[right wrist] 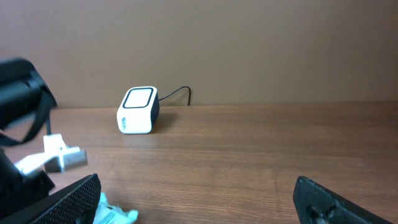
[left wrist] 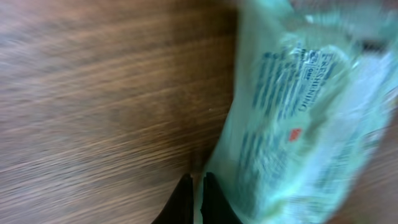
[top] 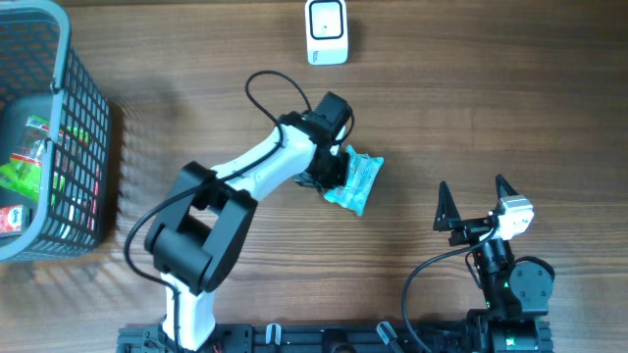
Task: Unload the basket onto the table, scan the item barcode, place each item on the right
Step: 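Hold the wipes pack under the scanner with the left gripper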
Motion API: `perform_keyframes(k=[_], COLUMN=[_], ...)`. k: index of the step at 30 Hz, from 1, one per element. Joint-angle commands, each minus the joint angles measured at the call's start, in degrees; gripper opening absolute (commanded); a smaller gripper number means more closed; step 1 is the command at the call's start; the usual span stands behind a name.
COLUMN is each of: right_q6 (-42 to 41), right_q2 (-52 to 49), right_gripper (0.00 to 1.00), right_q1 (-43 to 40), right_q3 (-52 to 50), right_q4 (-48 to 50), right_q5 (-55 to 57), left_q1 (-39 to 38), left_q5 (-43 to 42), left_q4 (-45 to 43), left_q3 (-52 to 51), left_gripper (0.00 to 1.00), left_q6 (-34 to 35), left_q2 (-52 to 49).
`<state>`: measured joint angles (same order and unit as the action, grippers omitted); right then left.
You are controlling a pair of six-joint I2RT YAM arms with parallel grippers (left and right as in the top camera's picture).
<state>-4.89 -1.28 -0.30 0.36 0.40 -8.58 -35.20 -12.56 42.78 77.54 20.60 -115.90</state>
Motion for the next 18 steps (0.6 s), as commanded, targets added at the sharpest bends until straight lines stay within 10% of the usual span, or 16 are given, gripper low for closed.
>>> perform_keyframes(k=[1,18], right_q6=[0.37,0.35], right_q2=[0.26,0.26], right_gripper=[1.00,1.00], right_q1=[-0.20,-0.20], right_q3=[-0.07,-0.07], right_q4=[0.24,0.24], right_q5=[-0.50,-0.48], left_q1=[-1.66,-2.69], left_q5=[0.33,-4.11], left_q4=[1.42,0.72], left_q3=[0.13,-0.42], left_gripper=[0.04,0.07], left_q6=[0.02,2.14], left_q2=[-2.97,5.31])
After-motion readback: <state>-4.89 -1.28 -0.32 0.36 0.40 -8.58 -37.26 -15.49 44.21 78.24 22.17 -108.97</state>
